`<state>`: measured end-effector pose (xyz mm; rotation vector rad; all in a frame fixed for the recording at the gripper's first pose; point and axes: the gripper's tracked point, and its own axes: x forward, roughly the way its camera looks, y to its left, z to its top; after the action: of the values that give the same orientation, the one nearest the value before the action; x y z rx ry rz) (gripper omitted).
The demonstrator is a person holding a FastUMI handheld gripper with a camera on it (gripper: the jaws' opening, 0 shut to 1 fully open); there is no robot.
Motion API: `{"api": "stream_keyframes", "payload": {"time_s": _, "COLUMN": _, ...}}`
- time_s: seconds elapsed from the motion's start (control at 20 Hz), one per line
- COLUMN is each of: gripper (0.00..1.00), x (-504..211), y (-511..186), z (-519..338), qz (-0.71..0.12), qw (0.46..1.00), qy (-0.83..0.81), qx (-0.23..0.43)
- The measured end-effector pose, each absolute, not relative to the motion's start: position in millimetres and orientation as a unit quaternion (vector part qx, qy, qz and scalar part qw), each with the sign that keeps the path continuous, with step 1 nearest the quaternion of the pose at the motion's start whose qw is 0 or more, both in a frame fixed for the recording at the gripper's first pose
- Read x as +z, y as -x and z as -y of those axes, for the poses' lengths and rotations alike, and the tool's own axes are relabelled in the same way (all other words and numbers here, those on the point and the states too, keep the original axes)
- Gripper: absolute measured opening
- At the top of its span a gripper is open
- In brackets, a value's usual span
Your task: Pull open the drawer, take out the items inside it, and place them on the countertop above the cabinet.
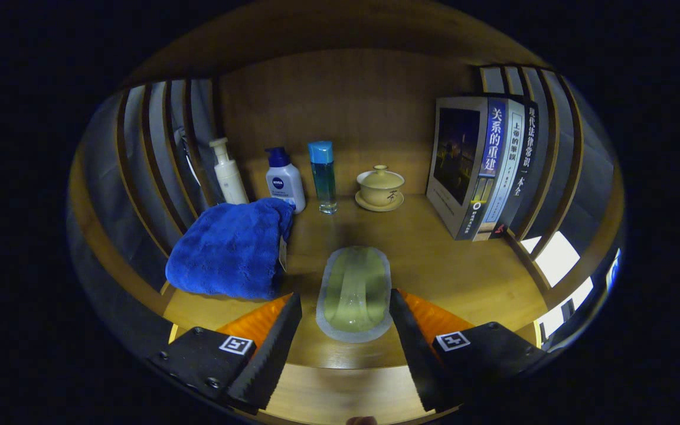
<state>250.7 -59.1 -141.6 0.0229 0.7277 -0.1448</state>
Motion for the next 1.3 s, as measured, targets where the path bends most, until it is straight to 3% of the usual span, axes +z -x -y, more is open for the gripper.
{"api": "stream_keyframes", "payload": {"time_s": 0.5, "gripper": 0.97, "x": -41.9, "y": -209.9, "z": 17.3, "qz": -0.255, "qw": 0.966, "qy": 0.025, "qx": -0.015}}
{"api": "stream_keyframes", "payload": {"time_s": 0.8, "gripper": 0.97, "x": 14.1, "y": -149.0, "z": 16.7, "qz": -0.192, "qw": 0.978, "qy": 0.077, "qx": 0.0}}
{"api": "stream_keyframes", "payload": {"time_s": 1.3, "gripper": 0.98, "x": 19.3, "y": -32.2, "z": 26.0, "qz": -0.141, "qw": 0.988, "qy": 0.062, "qx": -0.005}}
